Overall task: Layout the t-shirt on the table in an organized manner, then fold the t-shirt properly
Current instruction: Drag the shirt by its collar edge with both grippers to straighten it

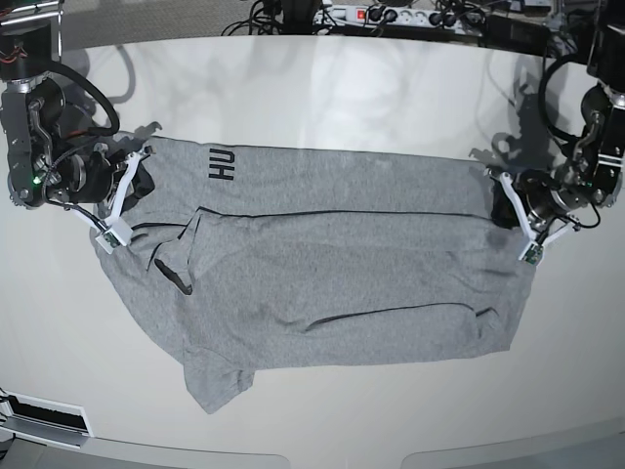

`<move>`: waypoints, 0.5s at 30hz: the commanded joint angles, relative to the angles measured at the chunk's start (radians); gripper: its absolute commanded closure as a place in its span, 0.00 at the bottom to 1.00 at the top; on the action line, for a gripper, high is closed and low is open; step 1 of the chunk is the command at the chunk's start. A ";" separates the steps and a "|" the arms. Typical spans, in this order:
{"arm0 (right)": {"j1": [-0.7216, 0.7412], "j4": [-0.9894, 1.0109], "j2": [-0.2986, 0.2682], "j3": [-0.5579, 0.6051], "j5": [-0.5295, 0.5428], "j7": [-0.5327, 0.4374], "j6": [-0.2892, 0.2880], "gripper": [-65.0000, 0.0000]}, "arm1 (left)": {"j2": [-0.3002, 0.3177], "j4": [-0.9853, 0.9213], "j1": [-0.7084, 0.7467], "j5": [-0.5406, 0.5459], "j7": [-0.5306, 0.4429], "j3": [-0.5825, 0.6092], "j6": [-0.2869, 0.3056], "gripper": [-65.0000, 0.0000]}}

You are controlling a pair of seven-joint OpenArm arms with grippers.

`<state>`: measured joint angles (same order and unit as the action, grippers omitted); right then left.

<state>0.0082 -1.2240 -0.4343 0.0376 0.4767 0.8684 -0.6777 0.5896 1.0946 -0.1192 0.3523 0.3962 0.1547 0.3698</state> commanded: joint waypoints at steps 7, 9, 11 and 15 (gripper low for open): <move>0.005 0.000 -0.010 0.001 -0.006 0.079 0.005 1.00 | -0.009 -0.177 -0.005 -0.031 0.030 -0.003 0.095 1.00; 0.005 -0.001 -0.013 0.001 -0.006 0.093 -0.005 1.00 | 0.002 -0.180 0.012 -0.022 0.064 -0.003 0.103 1.00; 0.002 -0.001 -0.015 0.001 -0.006 0.118 0.000 1.00 | 0.016 -0.170 0.041 0.011 0.116 -0.003 0.109 1.00; -0.016 -0.005 -0.018 0.001 -0.005 0.146 0.007 1.00 | 0.057 -0.131 0.121 0.023 0.128 -0.003 0.109 1.00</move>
<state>0.0036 -1.2297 -0.4358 0.0376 0.5140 0.9504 -0.6743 0.6346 0.9817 -0.0250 0.4725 0.3664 0.1406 0.4992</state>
